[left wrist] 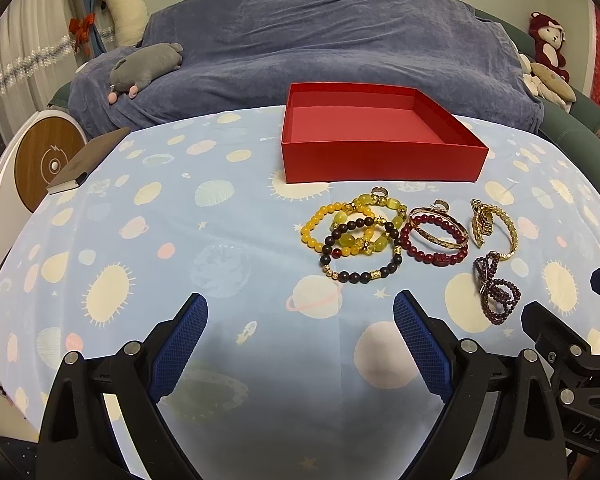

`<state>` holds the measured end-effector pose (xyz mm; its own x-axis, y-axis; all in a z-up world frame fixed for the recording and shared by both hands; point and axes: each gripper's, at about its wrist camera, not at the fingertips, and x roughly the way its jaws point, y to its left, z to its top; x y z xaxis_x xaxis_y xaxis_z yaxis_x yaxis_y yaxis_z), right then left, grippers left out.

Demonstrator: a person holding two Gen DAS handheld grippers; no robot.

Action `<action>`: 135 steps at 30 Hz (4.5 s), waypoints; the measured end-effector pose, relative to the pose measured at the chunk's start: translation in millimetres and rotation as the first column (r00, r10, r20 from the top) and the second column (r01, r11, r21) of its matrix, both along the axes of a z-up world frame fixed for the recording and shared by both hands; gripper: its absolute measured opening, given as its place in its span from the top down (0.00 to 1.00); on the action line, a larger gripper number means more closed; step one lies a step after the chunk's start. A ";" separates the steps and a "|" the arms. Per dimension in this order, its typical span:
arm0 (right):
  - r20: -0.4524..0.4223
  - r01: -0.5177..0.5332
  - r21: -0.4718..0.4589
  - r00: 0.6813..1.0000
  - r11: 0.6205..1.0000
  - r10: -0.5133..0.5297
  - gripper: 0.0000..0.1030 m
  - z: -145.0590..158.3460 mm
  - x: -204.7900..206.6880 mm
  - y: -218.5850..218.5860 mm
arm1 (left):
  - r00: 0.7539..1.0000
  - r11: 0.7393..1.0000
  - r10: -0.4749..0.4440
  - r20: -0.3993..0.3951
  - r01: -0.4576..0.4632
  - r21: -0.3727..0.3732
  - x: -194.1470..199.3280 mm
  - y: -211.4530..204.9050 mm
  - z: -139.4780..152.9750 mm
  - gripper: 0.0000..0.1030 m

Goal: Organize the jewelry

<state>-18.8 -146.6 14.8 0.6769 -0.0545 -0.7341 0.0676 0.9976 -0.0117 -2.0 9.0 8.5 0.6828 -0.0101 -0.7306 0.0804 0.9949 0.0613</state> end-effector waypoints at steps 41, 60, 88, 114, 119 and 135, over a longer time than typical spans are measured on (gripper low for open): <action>0.008 -0.004 0.003 1.000 1.000 0.004 0.07 2.3 -2.2 1.4 | 1.000 1.000 0.007 0.000 -0.007 -0.004 -1.5 0.4 0.5 0.13; 0.012 -0.004 0.005 1.000 1.000 0.004 0.07 3.7 -1.7 3.3 | 1.000 1.000 0.008 -0.001 -0.008 -0.004 -1.8 0.2 0.5 0.13; 0.000 -0.013 0.041 1.000 0.999 0.013 0.07 -12.2 17.8 7.3 | 0.999 0.999 0.036 0.003 -0.036 -0.007 6.2 9.9 1.1 0.13; -0.076 -0.033 0.109 0.996 0.994 0.041 0.88 -34.2 38.2 1.8 | 0.998 0.996 -0.016 -0.068 0.010 -0.086 50.4 11.2 -20.8 0.15; -0.078 -0.022 0.127 0.996 0.992 0.032 0.88 -32.3 38.6 -5.5 | 0.995 0.993 -0.040 -0.091 0.030 -0.118 62.1 3.6 -29.3 0.33; -0.056 -0.047 0.141 0.997 0.989 0.055 0.88 -18.4 31.9 -8.8 | 0.988 0.973 -0.148 -0.046 0.137 -0.184 49.8 -1.6 -8.8 0.94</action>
<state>13.1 -155.4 -3.6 0.6310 0.0847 -0.7712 0.0197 0.9919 0.1251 47.8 7.3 -0.3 0.6207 -0.2393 -0.7466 0.2202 0.9672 -0.1269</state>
